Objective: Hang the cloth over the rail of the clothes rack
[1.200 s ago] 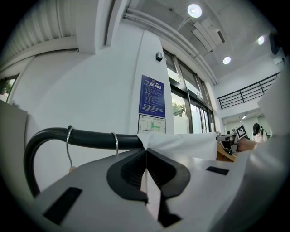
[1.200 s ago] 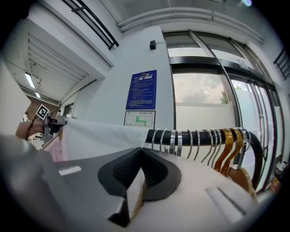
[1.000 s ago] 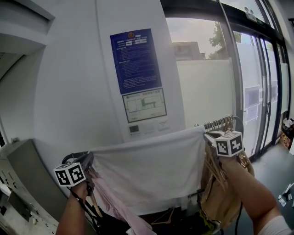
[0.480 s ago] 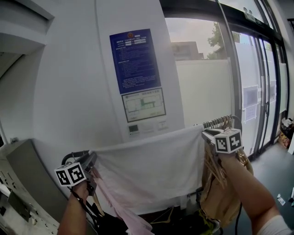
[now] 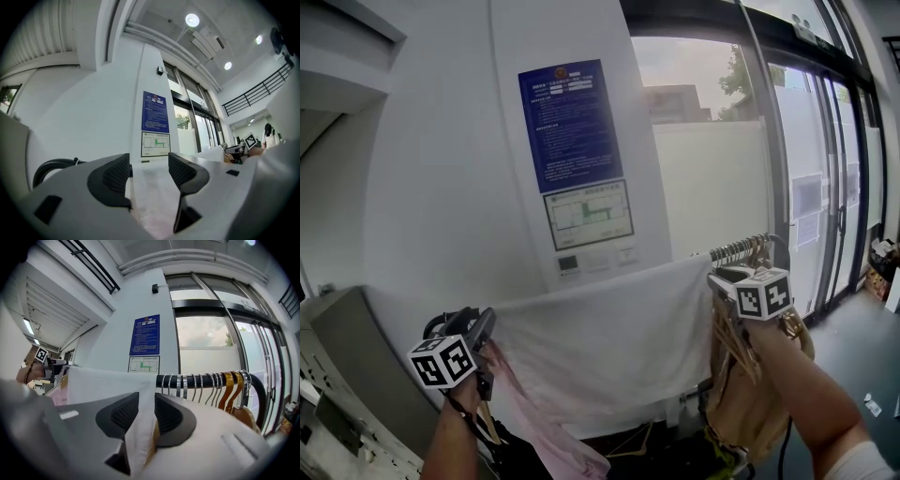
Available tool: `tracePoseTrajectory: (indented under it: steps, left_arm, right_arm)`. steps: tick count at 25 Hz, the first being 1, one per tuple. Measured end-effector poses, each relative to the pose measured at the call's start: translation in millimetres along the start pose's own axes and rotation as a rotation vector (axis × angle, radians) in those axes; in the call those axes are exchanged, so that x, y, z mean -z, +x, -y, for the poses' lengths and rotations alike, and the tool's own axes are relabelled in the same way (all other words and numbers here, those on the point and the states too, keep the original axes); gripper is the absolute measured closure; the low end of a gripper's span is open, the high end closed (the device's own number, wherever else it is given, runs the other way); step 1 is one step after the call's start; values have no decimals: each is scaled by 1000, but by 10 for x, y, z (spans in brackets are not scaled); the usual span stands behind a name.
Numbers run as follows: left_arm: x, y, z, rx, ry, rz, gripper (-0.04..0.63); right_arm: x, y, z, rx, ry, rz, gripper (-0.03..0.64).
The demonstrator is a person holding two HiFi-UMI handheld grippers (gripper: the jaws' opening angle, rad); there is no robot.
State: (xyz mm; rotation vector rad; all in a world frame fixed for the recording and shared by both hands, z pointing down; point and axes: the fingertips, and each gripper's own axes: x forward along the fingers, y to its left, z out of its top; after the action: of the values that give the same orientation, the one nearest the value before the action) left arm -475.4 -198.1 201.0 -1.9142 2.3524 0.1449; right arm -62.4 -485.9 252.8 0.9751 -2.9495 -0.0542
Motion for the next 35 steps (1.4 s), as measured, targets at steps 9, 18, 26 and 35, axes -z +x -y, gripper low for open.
tracePoseTrajectory:
  steps: [9, 18, 26, 35]
  left_arm:
    - [385, -22, 514, 58, 80, -48, 581]
    - [1118, -94, 1919, 289, -4, -63, 589]
    - [1860, -40, 2398, 319, -77, -115, 589]
    - [2035, 79, 2365, 302, -91, -136, 589]
  right_arm:
    - [-92, -168, -335, 21, -97, 100, 614]
    - [550, -123, -1735, -251, -77, 109, 615]
    - [1249, -37, -2415, -420, 66, 86, 616]
    - [1339, -18, -2461, -430, 60, 92, 617]
